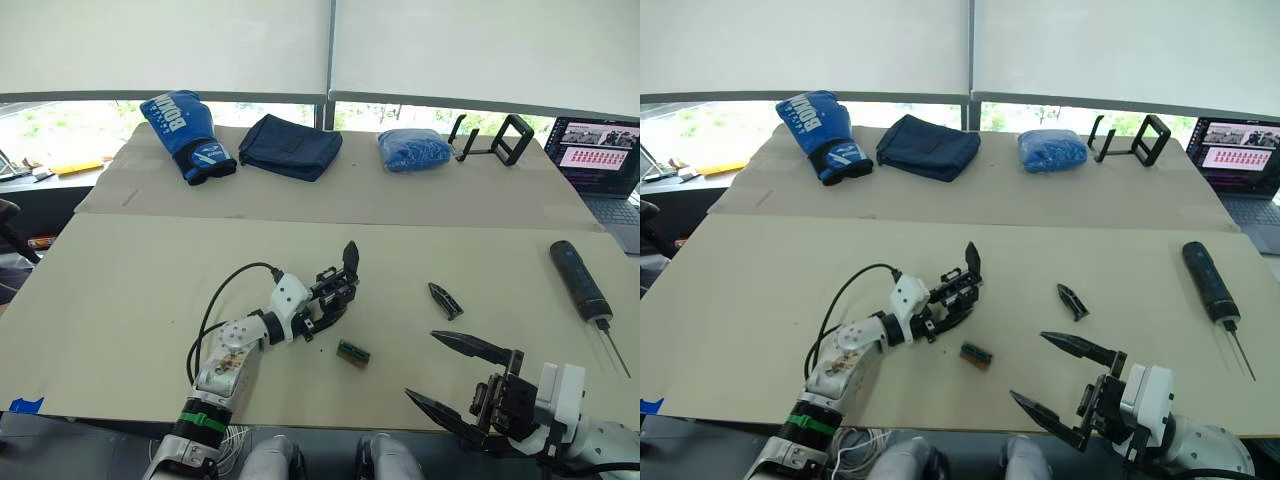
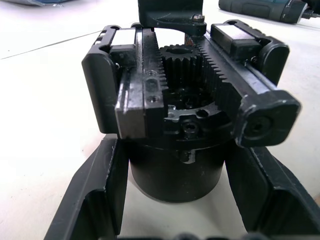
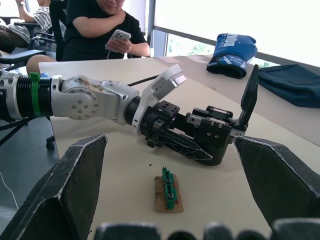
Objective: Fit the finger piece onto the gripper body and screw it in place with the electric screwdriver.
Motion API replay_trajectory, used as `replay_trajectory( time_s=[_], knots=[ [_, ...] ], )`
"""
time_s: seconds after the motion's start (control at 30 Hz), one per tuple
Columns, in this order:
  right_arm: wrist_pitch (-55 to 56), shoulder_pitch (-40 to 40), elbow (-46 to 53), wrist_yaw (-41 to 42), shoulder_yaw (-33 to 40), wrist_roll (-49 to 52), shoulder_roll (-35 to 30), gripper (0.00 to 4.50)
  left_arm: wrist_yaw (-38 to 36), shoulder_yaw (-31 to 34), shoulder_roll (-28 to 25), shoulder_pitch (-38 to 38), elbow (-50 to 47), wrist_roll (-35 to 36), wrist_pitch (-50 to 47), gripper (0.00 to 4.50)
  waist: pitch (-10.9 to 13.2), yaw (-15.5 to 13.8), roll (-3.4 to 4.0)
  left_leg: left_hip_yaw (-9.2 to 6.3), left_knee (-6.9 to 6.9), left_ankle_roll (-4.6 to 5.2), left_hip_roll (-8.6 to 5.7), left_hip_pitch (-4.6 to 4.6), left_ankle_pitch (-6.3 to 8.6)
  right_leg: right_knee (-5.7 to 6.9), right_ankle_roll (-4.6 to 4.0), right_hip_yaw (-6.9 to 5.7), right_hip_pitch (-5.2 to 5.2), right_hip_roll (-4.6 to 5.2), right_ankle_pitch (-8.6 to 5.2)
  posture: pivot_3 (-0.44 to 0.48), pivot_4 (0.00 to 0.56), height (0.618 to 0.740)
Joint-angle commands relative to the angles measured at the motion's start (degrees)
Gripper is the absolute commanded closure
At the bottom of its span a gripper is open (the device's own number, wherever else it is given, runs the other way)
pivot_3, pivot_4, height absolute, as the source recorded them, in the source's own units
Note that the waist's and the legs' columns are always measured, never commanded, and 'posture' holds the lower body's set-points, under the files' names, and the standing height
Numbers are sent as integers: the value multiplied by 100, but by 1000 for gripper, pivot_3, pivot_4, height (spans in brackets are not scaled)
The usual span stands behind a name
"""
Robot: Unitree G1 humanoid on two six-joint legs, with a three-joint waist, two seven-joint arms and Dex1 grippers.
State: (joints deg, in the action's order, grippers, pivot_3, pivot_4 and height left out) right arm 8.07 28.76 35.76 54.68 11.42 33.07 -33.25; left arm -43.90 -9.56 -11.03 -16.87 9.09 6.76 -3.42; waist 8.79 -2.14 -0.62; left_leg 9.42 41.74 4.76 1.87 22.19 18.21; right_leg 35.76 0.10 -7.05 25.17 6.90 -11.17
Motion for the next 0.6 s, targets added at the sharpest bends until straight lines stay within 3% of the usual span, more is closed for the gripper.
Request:
replay_trajectory(
  time_s=[0.03, 0.1, 0.23, 0.27, 0.47, 0.6],
  knots=[
    [2, -25, 128, 52, 204, 186, -80, 0, -125, -135, -68, 30, -34, -4, 247, 2203, -2, 1, 3, 0, 0, 0, 0, -1, 0, 0, 0, 0, 0, 0, 0, 0, 150, 740],
    [17, -57, 79, 73, 233, 164, -96, 0, -206, -174, -130, 30, -27, 46, 206, 2203, -3, 2, 5, 0, 0, 0, 0, -2, 0, 0, 0, 0, -1, 0, 0, 0, 150, 740],
    [36, -239, -72, 57, 352, 168, -108, 0, -363, -240, -467, 30, -24, -88, 464, 256, -5, 11, 8, 3, -1, -1, 0, -6, 0, 1, -1, 1, -2, 0, 0, 0, 150, 740],
    [31, -256, -91, 70, 368, 176, -110, 0, -344, -169, -510, 17, -7, -23, 412, 86, -5, 12, 8, 3, -1, -2, 0, -8, 0, 1, -1, 1, -2, 0, 0, 0, 150, 740],
    [81, -196, -127, 120, 411, 136, -49, 0, -770, -10, -983, -225, 578, 106, 660, 86, -13, 15, 21, 1, -1, -3, 2, -11, -1, 3, -2, 0, -3, 0, 0, 0, 150, 740],
    [95, -184, -109, 101, 386, 97, -10, 0, -1450, -12, -1173, -863, 1437, 239, 882, 86, -15, 11, 25, 3, -1, -6, 2, -13, -3, 6, 0, 0, -3, -2, -1, 0, 150, 740]
  ],
)
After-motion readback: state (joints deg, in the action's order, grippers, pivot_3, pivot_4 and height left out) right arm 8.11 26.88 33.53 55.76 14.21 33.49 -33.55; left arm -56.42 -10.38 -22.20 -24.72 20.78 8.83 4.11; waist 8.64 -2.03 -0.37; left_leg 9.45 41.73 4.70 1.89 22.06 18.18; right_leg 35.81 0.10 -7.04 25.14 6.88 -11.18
